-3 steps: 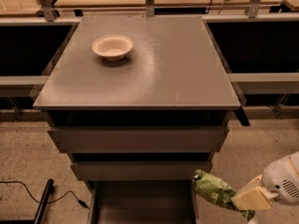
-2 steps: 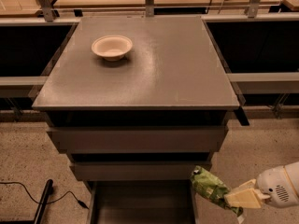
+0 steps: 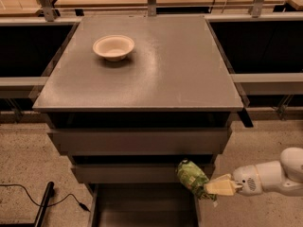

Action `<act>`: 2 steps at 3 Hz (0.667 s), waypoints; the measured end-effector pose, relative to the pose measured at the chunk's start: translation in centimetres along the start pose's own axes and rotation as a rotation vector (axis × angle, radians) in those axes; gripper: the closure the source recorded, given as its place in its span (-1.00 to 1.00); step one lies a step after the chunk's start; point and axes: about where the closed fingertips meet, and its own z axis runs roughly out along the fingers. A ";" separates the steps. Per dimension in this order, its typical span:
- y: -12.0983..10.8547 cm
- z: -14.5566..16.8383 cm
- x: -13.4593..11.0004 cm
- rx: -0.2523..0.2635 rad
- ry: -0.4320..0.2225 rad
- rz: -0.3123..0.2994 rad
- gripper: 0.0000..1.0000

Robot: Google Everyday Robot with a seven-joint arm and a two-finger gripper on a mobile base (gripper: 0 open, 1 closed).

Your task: Place green jalapeno chip bag into bottom drawer

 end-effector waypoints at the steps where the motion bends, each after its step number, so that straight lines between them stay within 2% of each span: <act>1: -2.0 2.7 2.1 -0.056 -0.006 0.056 1.00; 2: -2.3 3.0 2.0 -0.058 -0.009 0.062 1.00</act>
Offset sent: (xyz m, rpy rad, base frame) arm 0.0052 0.0101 -0.0471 0.0581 0.0711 -0.0195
